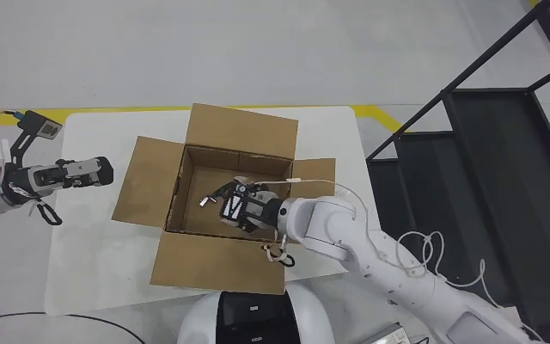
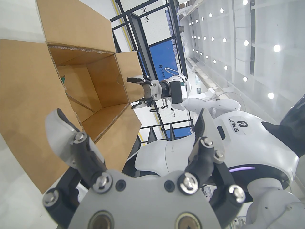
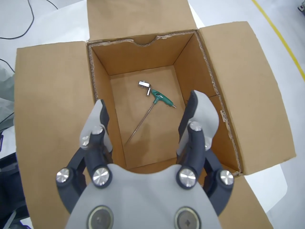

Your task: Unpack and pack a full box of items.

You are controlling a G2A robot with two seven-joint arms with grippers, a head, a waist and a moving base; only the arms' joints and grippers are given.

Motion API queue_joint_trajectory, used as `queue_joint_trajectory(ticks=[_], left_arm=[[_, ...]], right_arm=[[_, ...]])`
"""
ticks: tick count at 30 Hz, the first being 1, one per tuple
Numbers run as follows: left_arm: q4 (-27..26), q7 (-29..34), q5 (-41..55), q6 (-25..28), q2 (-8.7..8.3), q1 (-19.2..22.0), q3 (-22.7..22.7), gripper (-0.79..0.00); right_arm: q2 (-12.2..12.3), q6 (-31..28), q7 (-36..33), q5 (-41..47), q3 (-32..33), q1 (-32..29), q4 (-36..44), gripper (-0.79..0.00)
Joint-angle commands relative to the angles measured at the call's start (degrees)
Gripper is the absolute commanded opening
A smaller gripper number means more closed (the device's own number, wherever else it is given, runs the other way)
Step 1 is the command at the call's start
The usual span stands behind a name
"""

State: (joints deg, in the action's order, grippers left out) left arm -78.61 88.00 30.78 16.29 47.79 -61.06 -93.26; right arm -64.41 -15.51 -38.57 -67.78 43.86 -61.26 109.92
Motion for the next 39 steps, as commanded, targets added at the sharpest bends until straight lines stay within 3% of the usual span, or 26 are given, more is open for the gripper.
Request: queue_joint_trajectory(ticks=[1, 8, 16, 21, 39], left_arm=[[0.0, 0.0, 0.0, 0.0, 0.00, 0.0, 0.0, 0.000], [0.0, 0.0, 0.0, 0.0, 0.00, 0.0, 0.0, 0.000], [0.0, 0.0, 0.0, 0.0, 0.00, 0.0, 0.0, 0.000], [0.0, 0.0, 0.0, 0.0, 0.00, 0.0, 0.0, 0.000], [0.0, 0.0, 0.0, 0.0, 0.00, 0.0, 0.0, 0.000]], right_arm=[[-0.6, -0.5, -2.0, 1.1, -1.1, 1.7, -1.5, 0.000], [-2.7, -8.8, -13.2, 11.6, -4.2, 10.6, -8.0, 0.000], [-5.5, -12.5, -18.0, 5.7, -9.4, 20.5, -13.8, 0.000], [-7.9, -15.5, -21.4, 8.3, -12.5, 26.2, -19.6, 0.000], [-8.0, -15.4, -21.4, 8.4, -12.6, 26.5, -20.0, 0.000]])
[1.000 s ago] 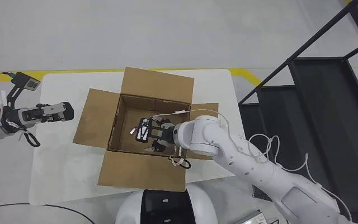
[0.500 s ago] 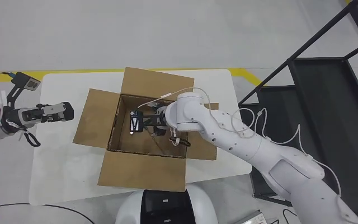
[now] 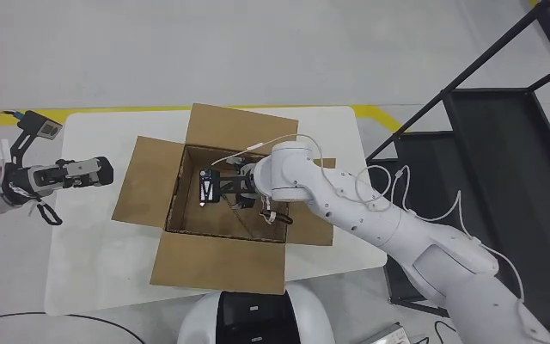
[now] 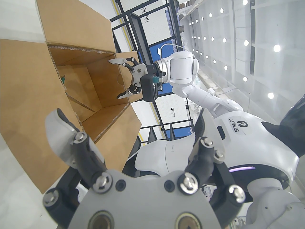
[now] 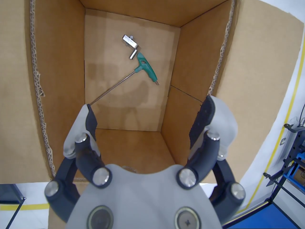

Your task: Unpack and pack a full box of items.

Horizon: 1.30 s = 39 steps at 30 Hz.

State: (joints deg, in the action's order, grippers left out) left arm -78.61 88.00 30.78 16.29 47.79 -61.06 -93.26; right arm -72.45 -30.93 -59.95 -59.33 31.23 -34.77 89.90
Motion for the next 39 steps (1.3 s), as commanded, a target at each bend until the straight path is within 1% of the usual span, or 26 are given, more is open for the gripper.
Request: queue_joint_trajectory(ticks=[1, 3, 5, 8, 10, 12, 14, 18, 21, 27, 32, 33, 34, 36, 37, 39], left_arm=[[0.0, 0.0, 0.0, 0.0, 0.00, 0.0, 0.0, 0.000], [0.0, 0.0, 0.0, 0.0, 0.00, 0.0, 0.0, 0.000], [0.0, 0.0, 0.0, 0.0, 0.00, 0.0, 0.0, 0.000], [0.0, 0.0, 0.0, 0.0, 0.00, 0.0, 0.0, 0.000], [0.0, 0.0, 0.0, 0.0, 0.00, 0.0, 0.0, 0.000], [0.0, 0.0, 0.0, 0.0, 0.00, 0.0, 0.0, 0.000], [0.0, 0.0, 0.0, 0.0, 0.00, 0.0, 0.0, 0.000], [0.0, 0.0, 0.0, 0.0, 0.00, 0.0, 0.0, 0.000], [0.0, 0.0, 0.0, 0.0, 0.00, 0.0, 0.0, 0.000], [0.0, 0.0, 0.0, 0.0, 0.00, 0.0, 0.0, 0.000], [0.0, 0.0, 0.0, 0.0, 0.00, 0.0, 0.0, 0.000], [0.0, 0.0, 0.0, 0.0, 0.00, 0.0, 0.0, 0.000], [0.0, 0.0, 0.0, 0.0, 0.00, 0.0, 0.0, 0.000], [0.0, 0.0, 0.0, 0.0, 0.00, 0.0, 0.0, 0.000], [0.0, 0.0, 0.0, 0.0, 0.00, 0.0, 0.0, 0.000], [0.0, 0.0, 0.0, 0.0, 0.00, 0.0, 0.0, 0.000]], right_arm=[[0.0, 0.0, 0.0, 0.0, 0.0, 0.0, 0.0, 0.000], [0.0, -0.4, 0.6, 0.2, -0.1, -0.2, 0.0, 0.000], [-0.1, -4.4, 5.3, -1.9, -0.3, 0.3, -0.5, 0.000], [-0.6, -11.0, 11.3, -6.3, -1.8, 2.0, -4.8, 0.000], [-1.4, -15.7, 15.9, -10.0, -3.8, 3.7, -8.4, 0.000], [-2.6, -19.0, 22.0, -12.1, -5.4, 5.5, -12.8, 0.000], [-4.0, -21.9, 26.5, -15.8, -7.8, 7.8, -16.9, 0.000], [-7.5, -23.4, 36.6, -20.6, -11.2, 11.4, -26.1, 0.000], [-10.4, -23.7, 42.1, -23.0, -13.6, 13.6, -32.5, 0.000], [-16.5, -24.7, 48.5, -27.1, -18.2, 16.0, -43.9, 0.000], [-20.9, -23.0, 52.9, -29.1, -20.0, 16.5, -52.3, 0.000], [-21.7, -22.8, 53.5, -29.3, -20.2, 16.5, -53.7, -0.006], [-22.4, -22.5, 53.9, -29.9, -20.6, 16.6, -55.0, -0.043], [-23.8, -22.0, 55.0, -30.3, -20.9, 16.6, -57.6, -0.071], [-24.4, -22.0, 55.3, -30.8, -21.2, 16.7, -58.8, -0.102], [-25.7, -21.6, 55.9, -31.4, -21.5, 16.6, -61.0, -0.135]])
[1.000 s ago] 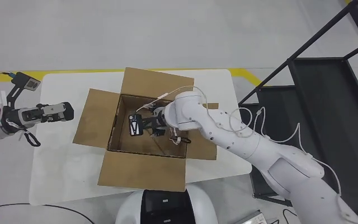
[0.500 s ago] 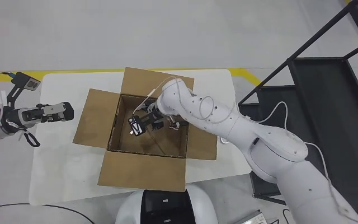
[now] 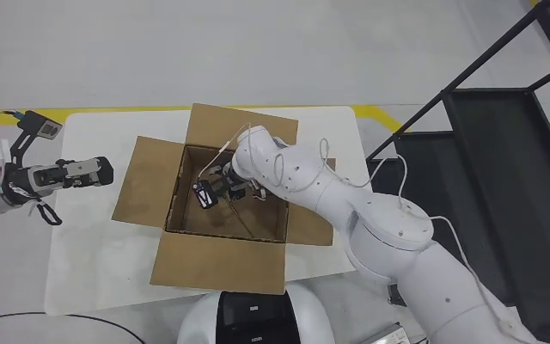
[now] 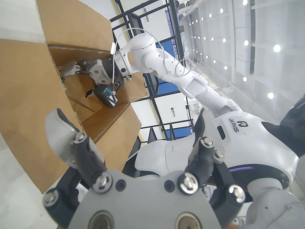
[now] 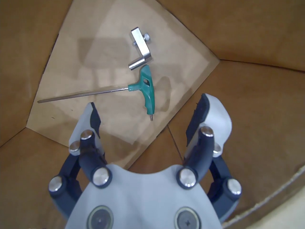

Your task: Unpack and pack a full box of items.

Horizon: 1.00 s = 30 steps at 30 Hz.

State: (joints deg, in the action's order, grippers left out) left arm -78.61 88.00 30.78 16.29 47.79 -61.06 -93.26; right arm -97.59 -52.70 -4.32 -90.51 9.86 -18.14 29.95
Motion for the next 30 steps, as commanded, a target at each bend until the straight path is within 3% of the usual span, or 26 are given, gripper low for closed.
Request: queue_joint_trajectory(ticks=[1, 3, 4, 6, 8, 12, 15, 18, 19, 21, 24, 30], left_arm=[[0.0, 0.0, 0.0, 0.0, 0.00, 0.0, 0.0, 0.000], [0.0, 0.0, 0.0, 0.0, 0.00, 0.0, 0.0, 0.000], [0.0, 0.0, 0.0, 0.0, 0.00, 0.0, 0.0, 0.000], [0.0, 0.0, 0.0, 0.0, 0.00, 0.0, 0.0, 0.000], [0.0, 0.0, 0.0, 0.0, 0.00, 0.0, 0.0, 0.000], [0.0, 0.0, 0.0, 0.0, 0.00, 0.0, 0.0, 0.000], [0.0, 0.0, 0.0, 0.0, 0.00, 0.0, 0.0, 0.000], [0.0, 0.0, 0.0, 0.0, 0.00, 0.0, 0.0, 0.000], [0.0, 0.0, 0.0, 0.0, 0.00, 0.0, 0.0, 0.000], [0.0, 0.0, 0.0, 0.0, 0.00, 0.0, 0.0, 0.000], [0.0, 0.0, 0.0, 0.0, 0.00, 0.0, 0.0, 0.000], [0.0, 0.0, 0.0, 0.0, 0.00, 0.0, 0.0, 0.000]], right_arm=[[-1.1, 0.2, 0.3, -0.5, -0.1, -0.1, -2.3, -0.169], [-2.2, 0.1, 0.4, -0.9, -0.1, -0.2, -4.3, -0.243], [-2.7, 0.0, 0.5, -1.2, -0.1, -0.2, -5.3, -0.369], [-3.7, -0.1, 0.5, -1.5, -0.1, -0.2, -6.9, -0.385], [-4.5, 0.2, 0.4, -1.7, -0.1, 0.0, -8.5, -0.351], [-6.1, 0.2, -0.5, -1.1, 0.3, 0.2, -11.3, -0.434], [-7.1, 0.2, -1.4, -0.4, 0.6, 0.2, -12.9, -0.434], [-8.1, 0.0, -2.6, 0.3, 1.0, 0.3, -14.2, -0.416], [-8.3, 0.0, -2.9, 0.4, 1.1, 0.4, -14.7, -0.376], [-8.9, 0.2, -3.2, 0.7, 1.3, 0.4, -15.2, -0.271], [-9.5, 0.4, -2.8, 0.9, 1.5, 0.5, -15.5, 0.000], [-9.8, 0.9, -0.3, 0.3, 1.5, 1.1, -15.5, 0.000]])
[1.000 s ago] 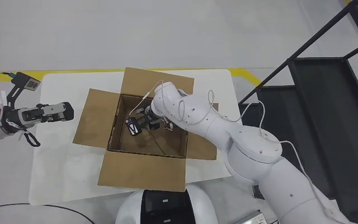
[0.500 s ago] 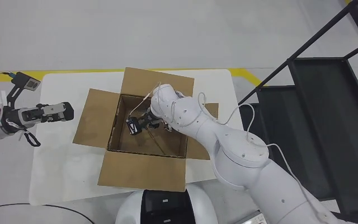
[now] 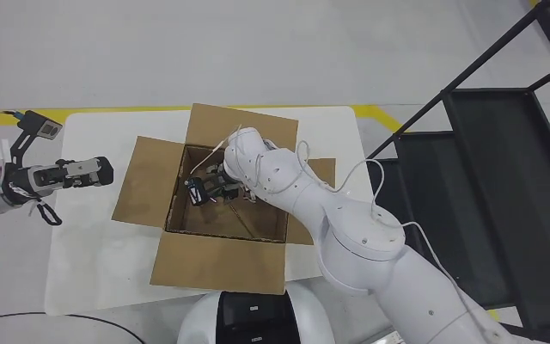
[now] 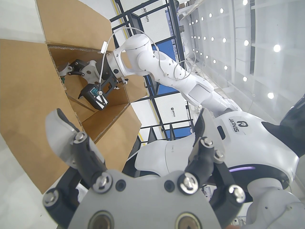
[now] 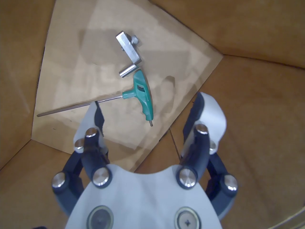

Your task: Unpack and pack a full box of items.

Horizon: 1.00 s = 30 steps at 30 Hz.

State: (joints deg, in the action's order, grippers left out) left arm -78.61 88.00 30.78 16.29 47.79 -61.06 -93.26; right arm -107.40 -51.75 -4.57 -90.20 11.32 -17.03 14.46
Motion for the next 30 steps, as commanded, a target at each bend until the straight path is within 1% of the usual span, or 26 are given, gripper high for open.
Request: queue_joint_trajectory(ticks=[1, 10, 14, 21, 25, 29, 30], left_arm=[[0.0, 0.0, 0.0, 0.0, 0.00, 0.0, 0.0, 0.000], [0.0, 0.0, 0.0, 0.0, 0.00, 0.0, 0.0, 0.000], [0.0, 0.0, 0.0, 0.0, 0.00, 0.0, 0.0, 0.000], [0.0, 0.0, 0.0, 0.0, 0.00, 0.0, 0.0, 0.000], [0.0, 0.0, 0.0, 0.0, 0.00, 0.0, 0.0, 0.000], [0.0, 0.0, 0.0, 0.0, 0.00, 0.0, 0.0, 0.000], [0.0, 0.0, 0.0, 0.0, 0.00, 0.0, 0.0, 0.000]], right_arm=[[0.0, 0.0, -0.1, 0.0, 0.0, 0.0, 0.0, 0.000], [0.0, 0.0, -0.1, 0.0, 0.0, 0.0, 0.0, 0.000], [0.3, 1.3, 0.1, -1.3, -0.5, -1.9, 0.2, 0.000], [0.8, 1.9, 1.2, -1.9, -0.4, -3.2, -0.7, 0.000], [1.1, 2.1, 2.6, -1.6, 0.0, -2.9, -0.9, 0.000], [1.4, 0.6, 3.6, -3.2, -0.4, -2.4, -0.4, -0.037], [1.5, -0.1, 3.8, -3.8, -0.7, -2.3, -0.3, -0.074]])
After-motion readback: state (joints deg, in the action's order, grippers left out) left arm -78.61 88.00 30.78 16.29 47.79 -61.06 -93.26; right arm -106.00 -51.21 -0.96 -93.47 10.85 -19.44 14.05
